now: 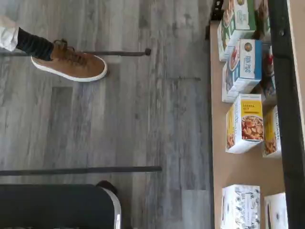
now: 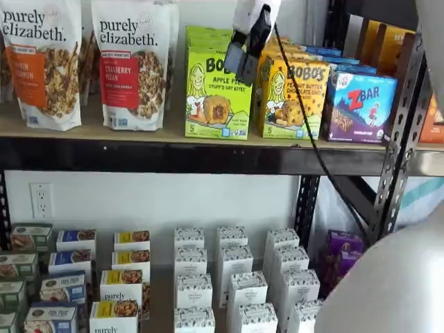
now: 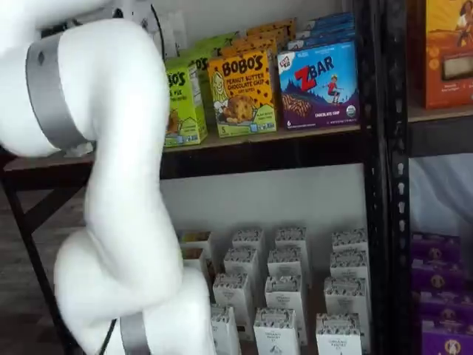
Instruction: Pick the green box on the top shelf, the fourth from the left
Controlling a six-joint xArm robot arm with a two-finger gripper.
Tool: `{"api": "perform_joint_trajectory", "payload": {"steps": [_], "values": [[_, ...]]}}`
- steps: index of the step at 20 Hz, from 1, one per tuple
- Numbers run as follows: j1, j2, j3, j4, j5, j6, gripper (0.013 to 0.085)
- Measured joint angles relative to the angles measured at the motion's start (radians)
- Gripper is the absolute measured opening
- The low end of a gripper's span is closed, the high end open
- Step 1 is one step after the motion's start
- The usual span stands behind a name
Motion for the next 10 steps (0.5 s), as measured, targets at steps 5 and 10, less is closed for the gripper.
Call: {"api": "perform_joint_trajectory", "payload": {"steps": [5, 10], "values": [[0.015, -0.014, 0.002, 0.002, 0.024, 0.019, 0.0850], [0.027, -0.049, 0.039, 0.007, -0.019, 0.029, 0.0850]]}}
